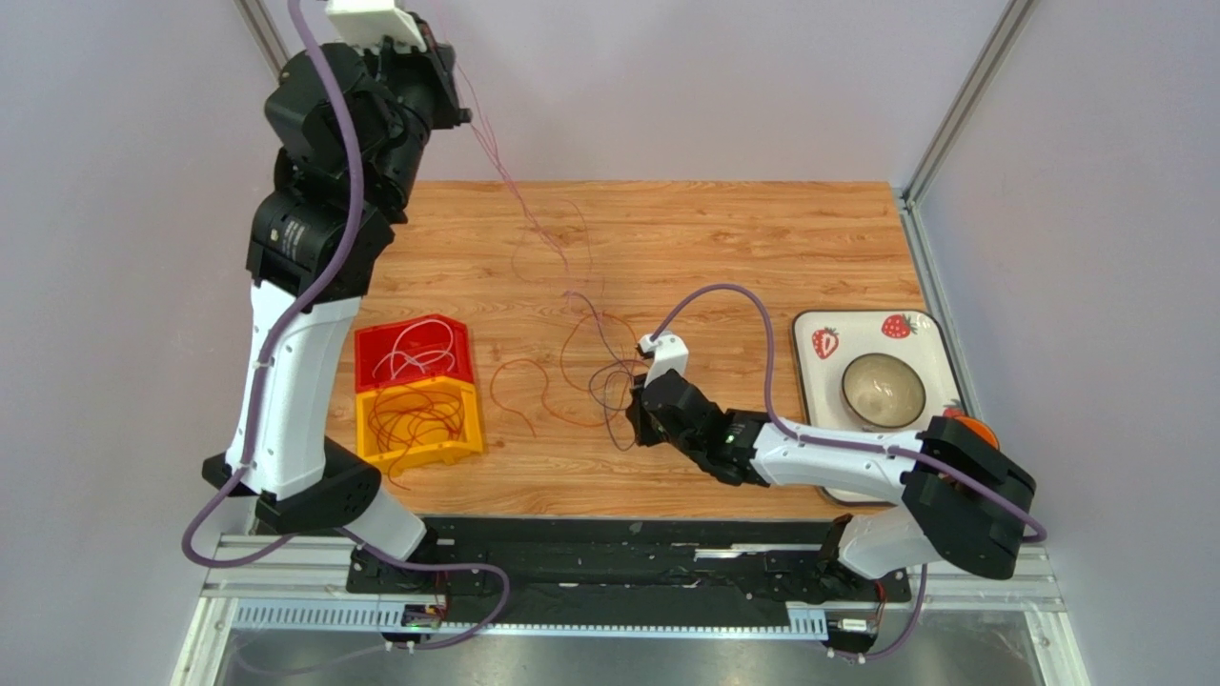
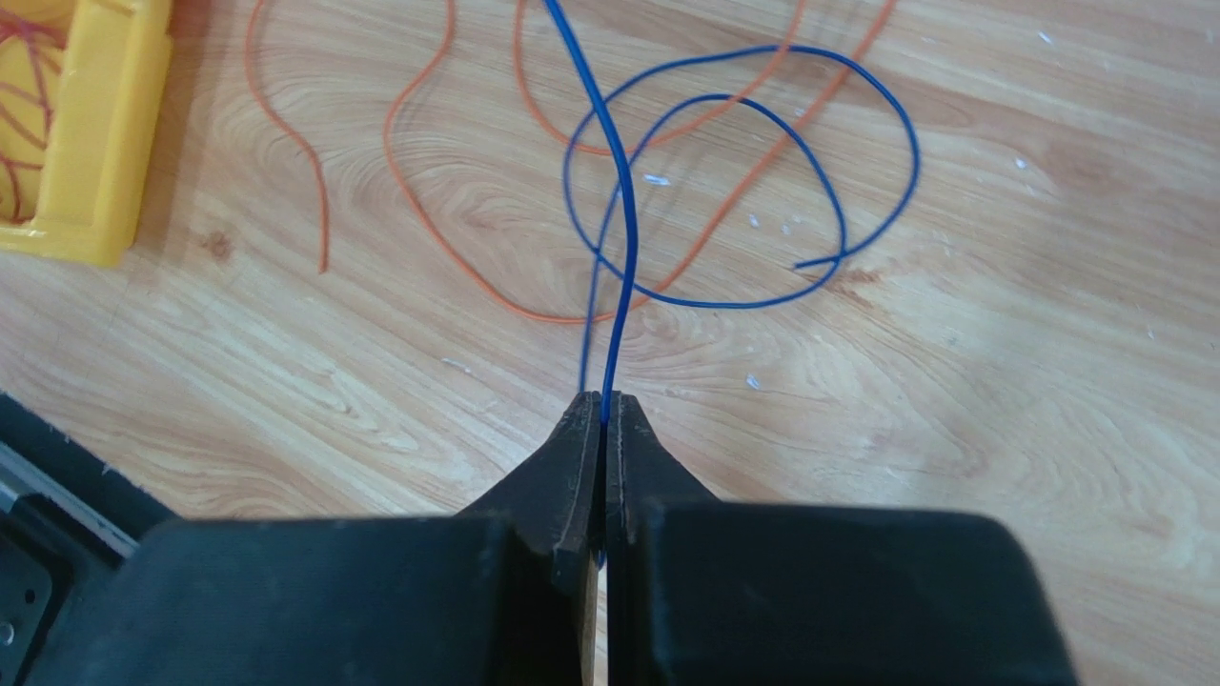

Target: Untangle the cables

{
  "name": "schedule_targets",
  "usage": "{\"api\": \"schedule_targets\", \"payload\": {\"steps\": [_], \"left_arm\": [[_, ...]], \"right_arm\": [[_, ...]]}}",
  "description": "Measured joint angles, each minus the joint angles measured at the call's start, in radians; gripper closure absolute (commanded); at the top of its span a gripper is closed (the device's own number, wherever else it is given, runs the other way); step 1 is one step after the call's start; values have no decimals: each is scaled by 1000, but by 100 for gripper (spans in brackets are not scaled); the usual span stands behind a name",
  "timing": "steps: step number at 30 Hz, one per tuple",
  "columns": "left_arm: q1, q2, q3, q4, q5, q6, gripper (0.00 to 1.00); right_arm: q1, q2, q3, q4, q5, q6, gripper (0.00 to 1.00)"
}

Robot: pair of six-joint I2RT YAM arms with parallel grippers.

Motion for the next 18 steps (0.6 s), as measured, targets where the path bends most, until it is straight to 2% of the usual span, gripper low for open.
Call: {"api": "schedule_targets", "payload": {"steps": [12, 18], "left_arm": [[61, -68, 29, 2, -142, 108, 100], [71, -139, -86, 31, -184, 138, 100]], "right_arm": [[-144, 0, -18, -130, 18, 79, 100], [-162, -1, 3, -183, 35, 39, 100]]}}
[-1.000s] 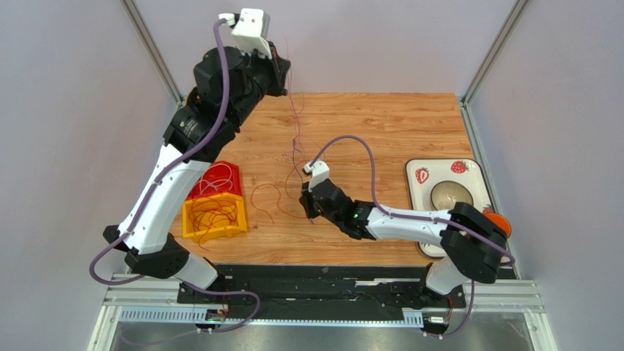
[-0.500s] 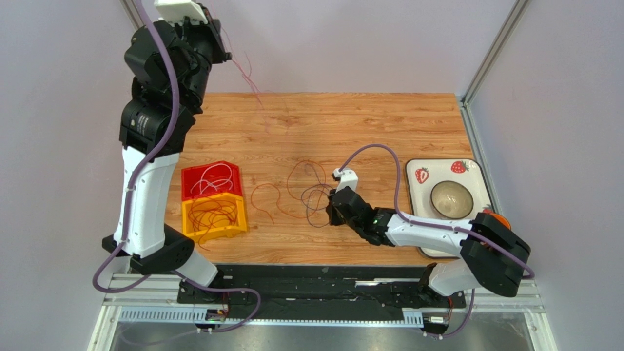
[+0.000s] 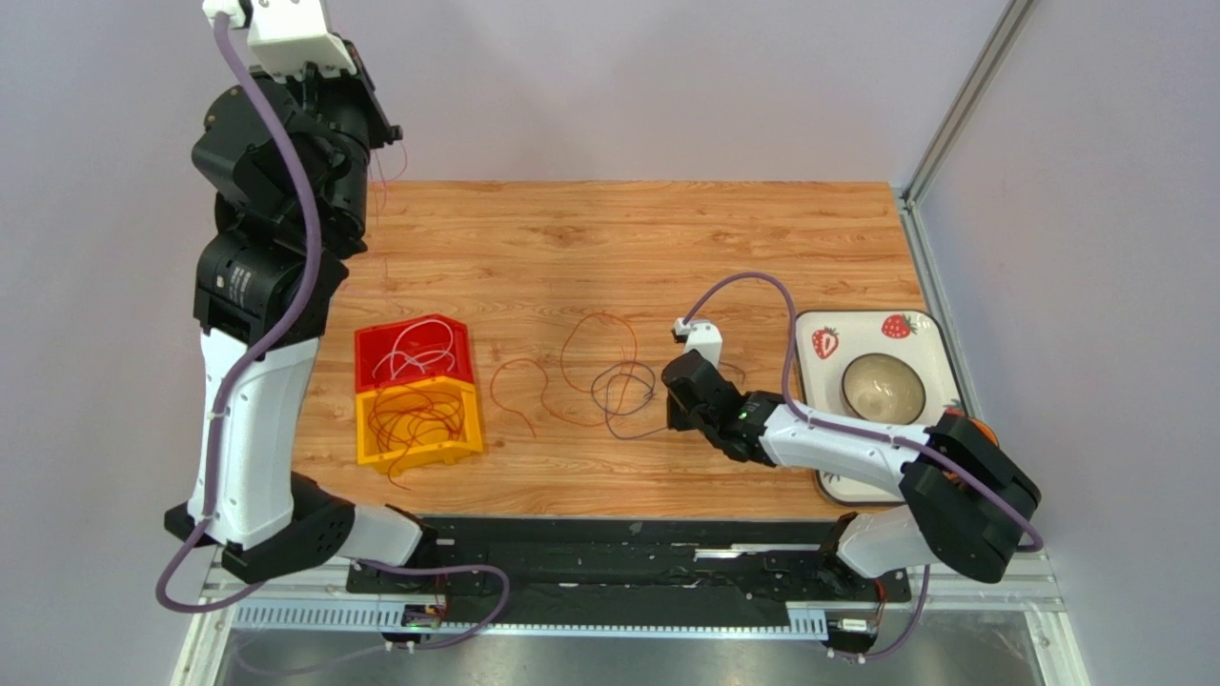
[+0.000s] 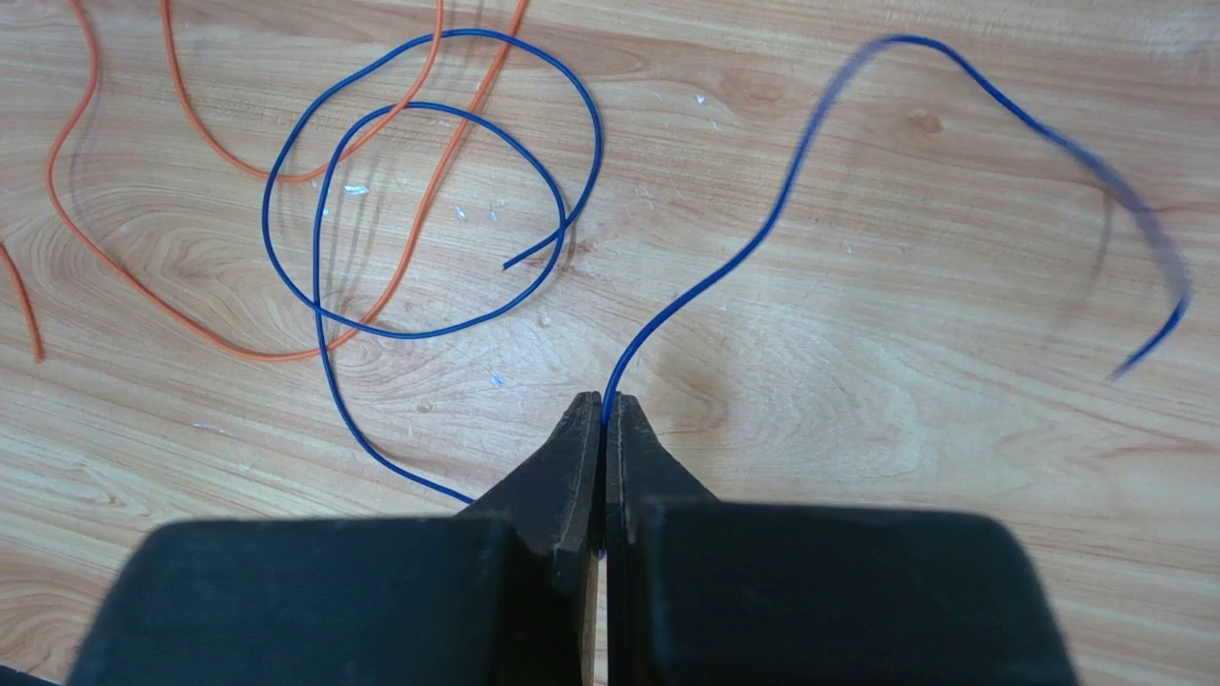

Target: Untangle the cables

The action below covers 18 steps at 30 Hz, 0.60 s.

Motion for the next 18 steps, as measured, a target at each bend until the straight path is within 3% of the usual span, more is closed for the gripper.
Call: {"api": "schedule_targets", "payload": {"steps": [8, 18], "left_arm": [[67, -117, -320, 35, -27, -6, 100], [103, -151, -484, 44, -74, -78, 100]], "right_arm": [[0, 0, 8, -5, 6, -30, 100], [0, 0, -13, 29, -12, -47, 100]]}}
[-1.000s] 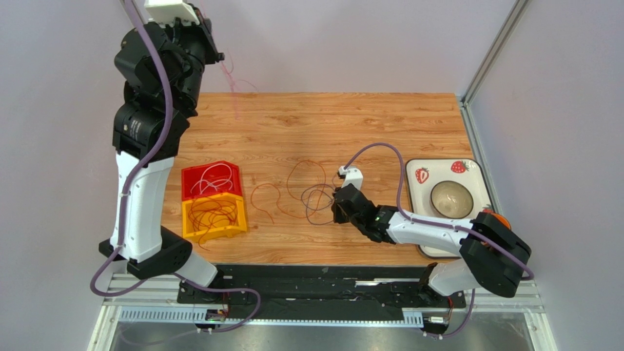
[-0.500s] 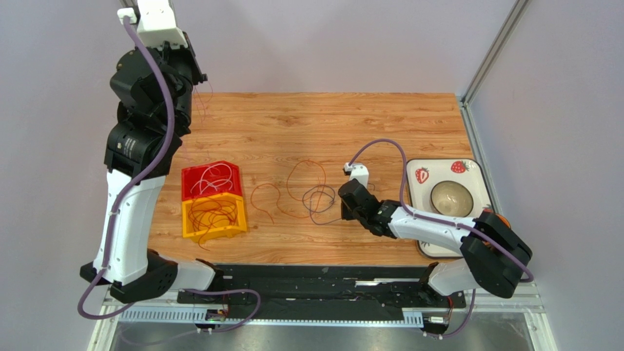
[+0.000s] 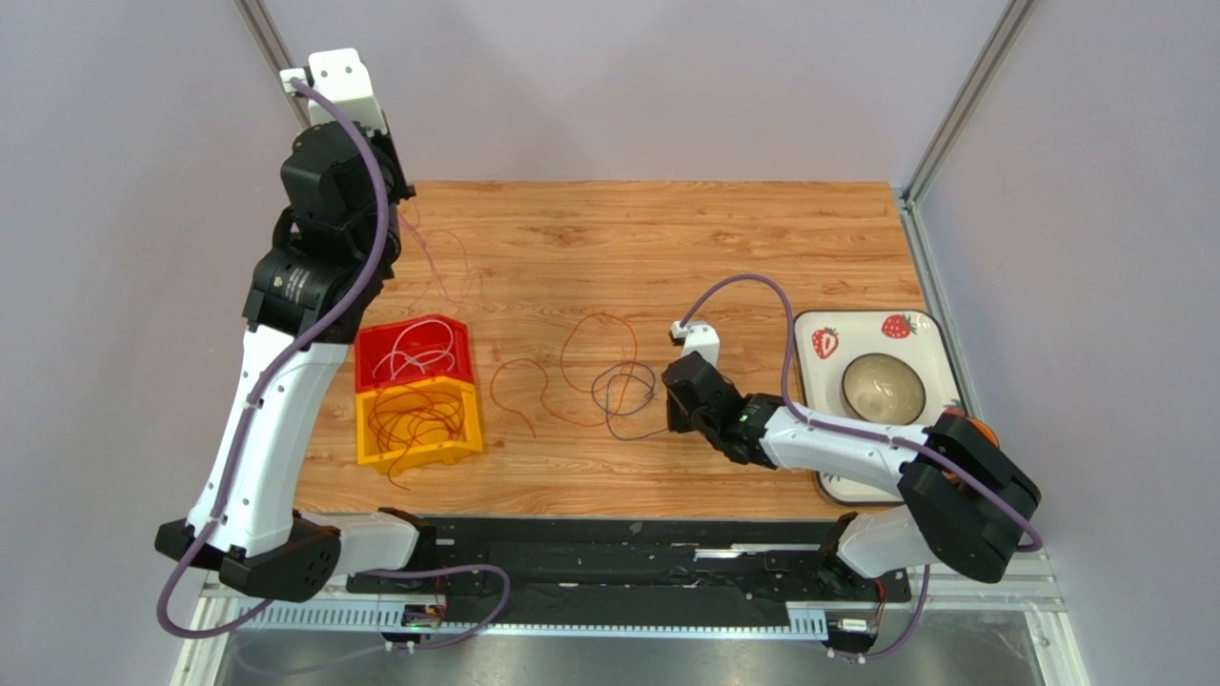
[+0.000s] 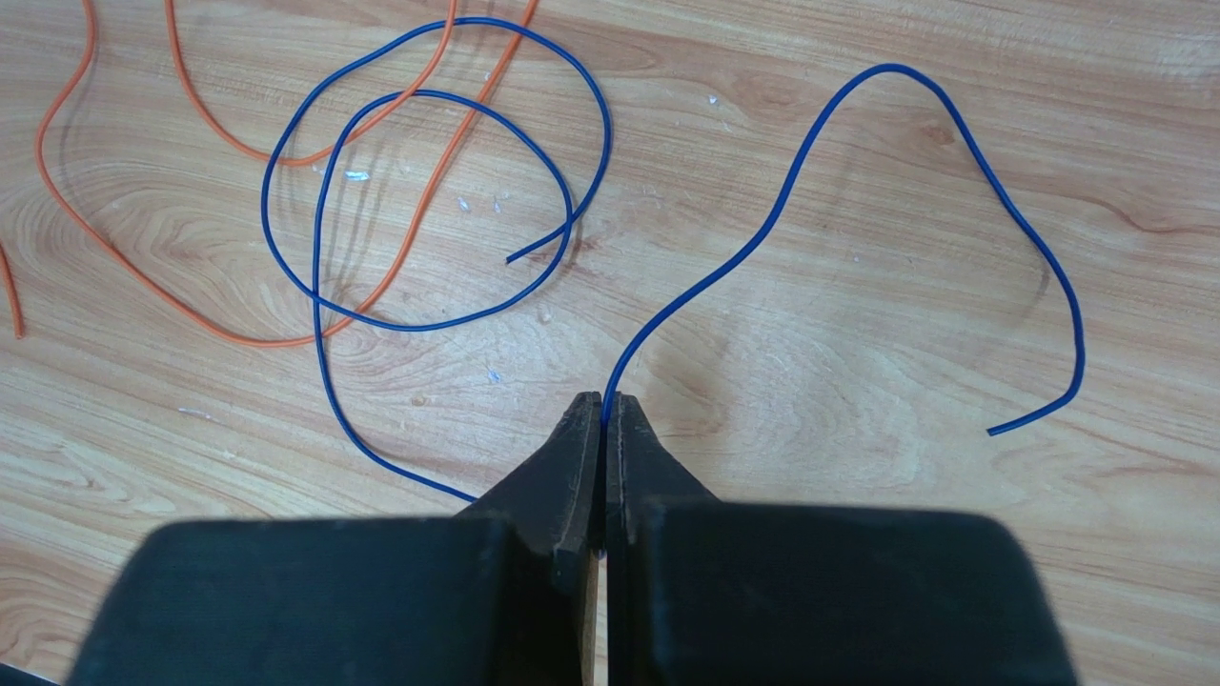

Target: Untangle the cables

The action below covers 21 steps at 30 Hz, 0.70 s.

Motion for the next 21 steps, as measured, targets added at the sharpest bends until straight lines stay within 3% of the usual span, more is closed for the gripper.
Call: {"api": "schedule_targets", "payload": {"steps": [11, 21], "left_arm": [[8, -26, -101, 16, -44, -38, 100], [10, -74, -28, 76, -40, -1, 100]], "right_arm": [[0, 0, -3, 14, -10, -1, 100], [0, 1, -3, 16, -18, -5, 100]]}}
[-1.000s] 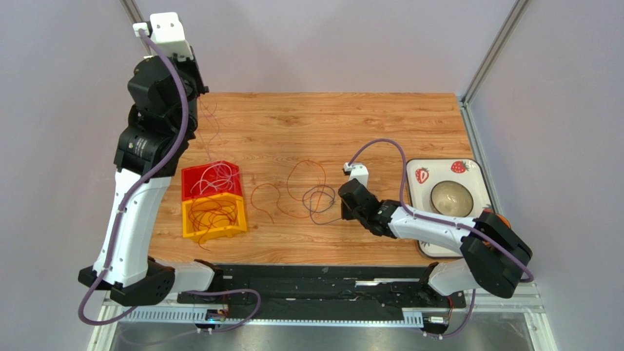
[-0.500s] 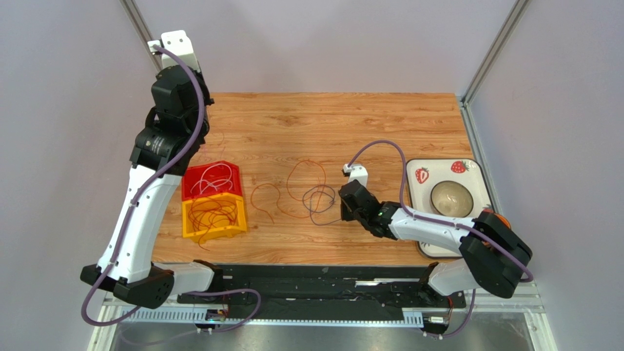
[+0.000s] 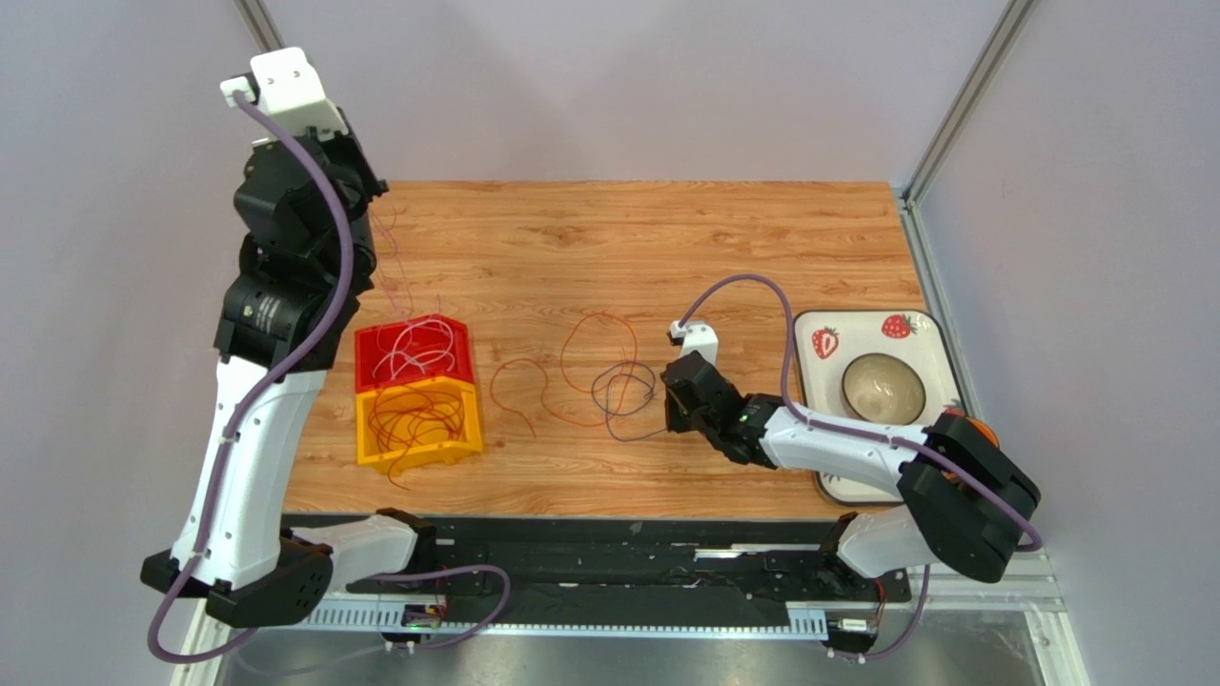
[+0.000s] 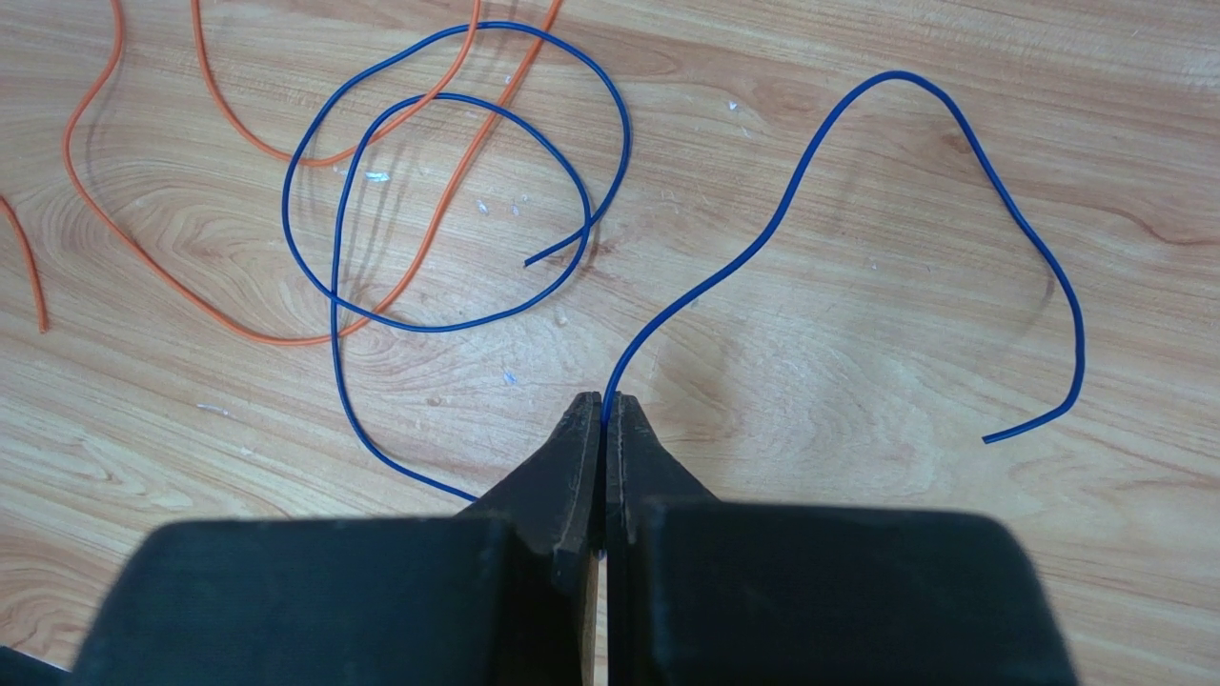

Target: Untangle the cables

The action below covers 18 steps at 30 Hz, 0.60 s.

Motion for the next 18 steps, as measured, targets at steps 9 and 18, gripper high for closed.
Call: {"api": "schedule_targets", "payload": {"steps": [9, 18], "left_arm": [[2, -30, 84, -1, 1, 0, 100], [2, -49, 149, 0, 55, -2, 100]], "right_arm": [[0, 0, 0, 2, -1, 0, 100], [0, 0, 0, 3, -2, 0, 100]]}}
